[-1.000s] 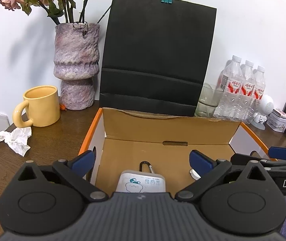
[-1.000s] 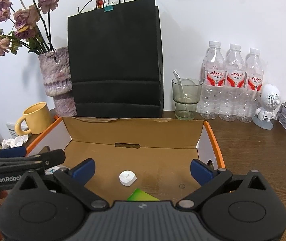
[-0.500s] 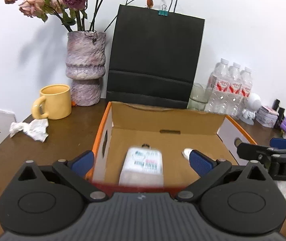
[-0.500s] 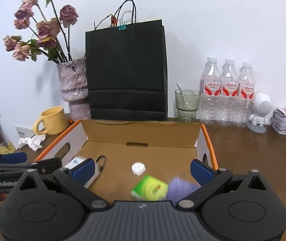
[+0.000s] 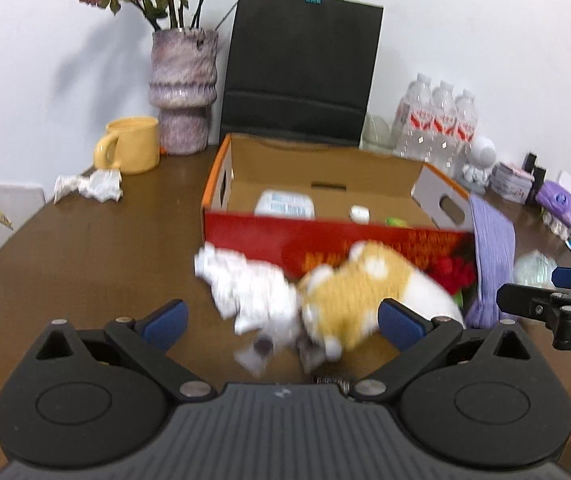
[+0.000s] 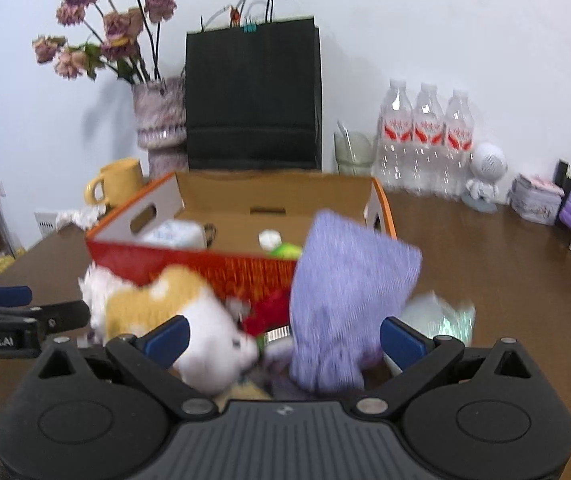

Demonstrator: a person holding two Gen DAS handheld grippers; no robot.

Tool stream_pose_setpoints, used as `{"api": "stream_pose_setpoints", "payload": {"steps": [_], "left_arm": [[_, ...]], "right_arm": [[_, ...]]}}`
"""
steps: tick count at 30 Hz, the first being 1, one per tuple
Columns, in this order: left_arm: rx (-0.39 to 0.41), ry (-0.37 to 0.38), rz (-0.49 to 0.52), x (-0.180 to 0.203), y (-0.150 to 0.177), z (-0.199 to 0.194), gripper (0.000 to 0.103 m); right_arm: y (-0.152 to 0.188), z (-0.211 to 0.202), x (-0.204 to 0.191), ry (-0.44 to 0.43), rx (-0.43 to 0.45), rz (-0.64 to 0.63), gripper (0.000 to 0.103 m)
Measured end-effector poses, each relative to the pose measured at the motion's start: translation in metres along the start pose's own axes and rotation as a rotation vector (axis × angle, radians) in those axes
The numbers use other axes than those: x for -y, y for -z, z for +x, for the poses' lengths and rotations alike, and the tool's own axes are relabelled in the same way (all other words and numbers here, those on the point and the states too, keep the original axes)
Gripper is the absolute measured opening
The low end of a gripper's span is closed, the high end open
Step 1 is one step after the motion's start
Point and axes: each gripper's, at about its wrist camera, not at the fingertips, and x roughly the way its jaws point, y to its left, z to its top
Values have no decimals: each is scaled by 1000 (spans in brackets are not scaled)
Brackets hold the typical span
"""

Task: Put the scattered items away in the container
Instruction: 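Move both grippers back out of the box toward the table items, then grasp the black candy packet with the left gripper while the right grasps the blue-yellow snack packet, then carry both packets into the box and open both grippers to release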

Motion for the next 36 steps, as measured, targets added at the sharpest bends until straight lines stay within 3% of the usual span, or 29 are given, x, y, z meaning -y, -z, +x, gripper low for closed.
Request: {"api": "stream_pose_setpoints", "payload": {"steps": [9,16,20,23,25,27,30,36], "left_arm": [[-73,3,64,14,26,10,103],[-86,7,82,21,31,20,103],[-88,12,105,25,31,25,94],[-89,6,136,30,32,27,70],[-75,27,167,33,33,25,42],[-72,40,186,34,34,22,28],[-63,47,191,34,37,19,26],[-50,58,178,31,40,12,25]], "right_arm": [[39,12,-5,-28,-90,-33,101],[44,17,-10,-28,-99,-73,95],[44,21,-11,-34,-105,-79,94],[46,21,-12,-45,-110,-86,78],[46,21,-13,-60,-111,-86,57],[48,17,-14,-63,-101,-93,44],[49,11,-14,-62,-83,-103,28],[50,1,-11,-81,-57,-90,19]]}}
